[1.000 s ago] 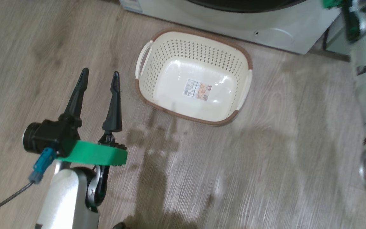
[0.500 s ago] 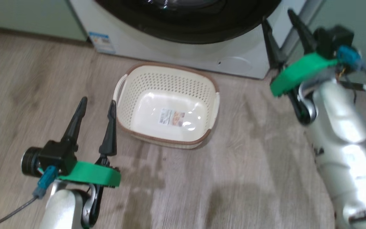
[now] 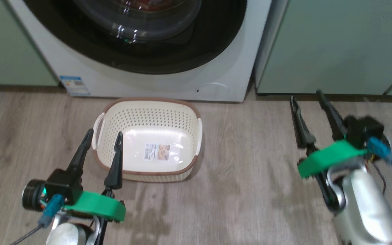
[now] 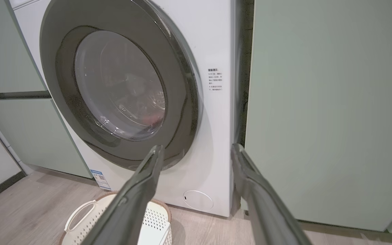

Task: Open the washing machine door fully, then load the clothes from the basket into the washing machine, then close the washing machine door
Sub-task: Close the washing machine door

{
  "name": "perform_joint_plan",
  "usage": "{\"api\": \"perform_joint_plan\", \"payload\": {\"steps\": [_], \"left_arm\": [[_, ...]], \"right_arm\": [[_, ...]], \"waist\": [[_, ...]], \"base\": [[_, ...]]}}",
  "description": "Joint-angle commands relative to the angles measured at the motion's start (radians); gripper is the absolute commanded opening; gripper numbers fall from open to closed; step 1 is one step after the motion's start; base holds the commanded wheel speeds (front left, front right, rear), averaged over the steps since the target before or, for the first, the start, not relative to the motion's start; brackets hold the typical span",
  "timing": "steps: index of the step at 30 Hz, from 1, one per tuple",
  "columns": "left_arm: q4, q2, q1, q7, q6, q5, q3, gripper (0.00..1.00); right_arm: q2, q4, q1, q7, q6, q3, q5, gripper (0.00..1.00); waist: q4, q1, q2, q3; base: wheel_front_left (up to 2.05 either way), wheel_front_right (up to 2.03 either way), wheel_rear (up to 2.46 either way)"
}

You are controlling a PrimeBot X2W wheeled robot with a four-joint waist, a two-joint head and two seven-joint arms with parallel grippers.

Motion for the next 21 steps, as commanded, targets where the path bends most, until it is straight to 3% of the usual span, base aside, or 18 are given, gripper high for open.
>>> {"api": "perform_joint_plan", "payload": {"steps": [1,9,21], "left_arm": [[-0.033,0.018,-0.016,0.002,0.004,0.002,0.034,1.00],[-0.031,0.025,0.020,0.011,0.024,-0.003,0.042,1.00],[-0.035,0.036,0.046,0.009,0.041,-0.009,0.050,1.00]], "right_arm": [[0.012,-0.065,0.009,0.006,0.000,0.011,-0.009,1.00],[0.018,-0.248,0.178,0.067,0.000,-0.021,0.015,1.00],[0.018,-0.328,0.252,0.108,0.000,-0.049,0.005,1.00]], "waist": [[-0.025,0.0001,-0.0001,-0.023],[-0.068,0.0001,-0.0001,-0.053],[-0.078,0.0001,-0.0001,-0.067]], "base": [[0.00,0.00,0.00],[0.00,0.00,0.00],[0.00,0.00,0.00]]}}
